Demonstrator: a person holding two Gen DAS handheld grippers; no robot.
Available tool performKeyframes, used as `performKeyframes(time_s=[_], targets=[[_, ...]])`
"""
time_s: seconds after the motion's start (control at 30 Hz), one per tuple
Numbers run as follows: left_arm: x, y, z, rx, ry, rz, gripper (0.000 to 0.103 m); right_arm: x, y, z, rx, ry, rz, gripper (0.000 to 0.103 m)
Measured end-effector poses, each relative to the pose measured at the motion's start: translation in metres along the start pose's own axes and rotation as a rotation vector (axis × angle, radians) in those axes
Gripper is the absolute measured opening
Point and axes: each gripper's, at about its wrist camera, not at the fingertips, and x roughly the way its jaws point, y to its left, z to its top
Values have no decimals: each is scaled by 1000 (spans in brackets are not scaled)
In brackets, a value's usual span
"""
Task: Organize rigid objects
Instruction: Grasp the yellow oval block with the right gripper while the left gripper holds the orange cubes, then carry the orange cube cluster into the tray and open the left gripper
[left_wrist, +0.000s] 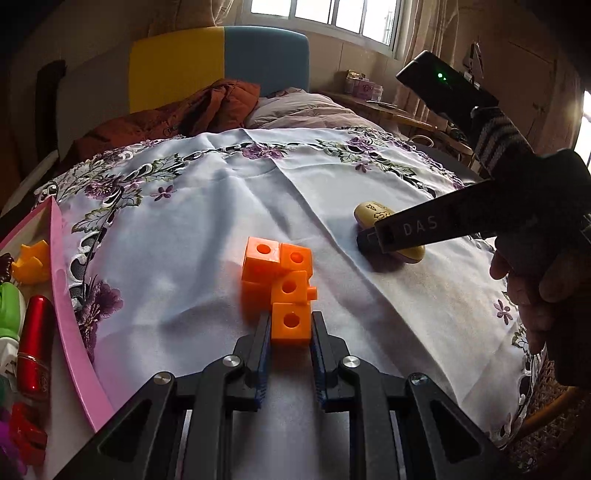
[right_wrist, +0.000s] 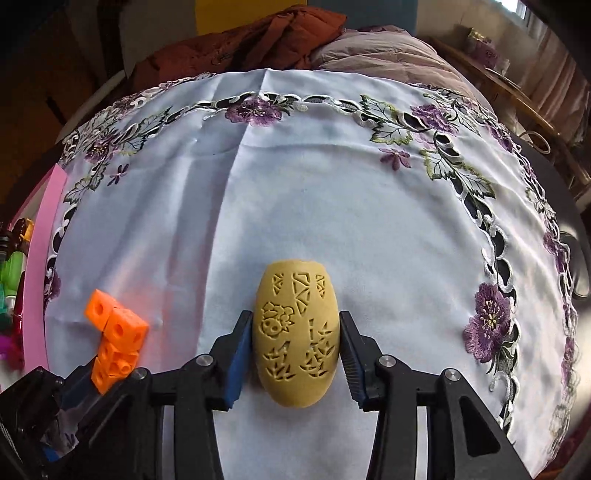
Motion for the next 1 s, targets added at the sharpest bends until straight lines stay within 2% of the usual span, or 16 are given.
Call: performKeyframes(time_s=[0.37, 0.67, 1.0], targets=[[-1, 5, 0, -25, -8, -29, 18, 1, 4, 2, -48, -20, -17, 46], [-11, 1, -2, -5, -5, 17, 18, 0, 10, 1, -99, -34, -54, 44], [-64, 6, 4, -7, -106, 40, 18, -1, 17, -4, -162, -56, -100, 44]])
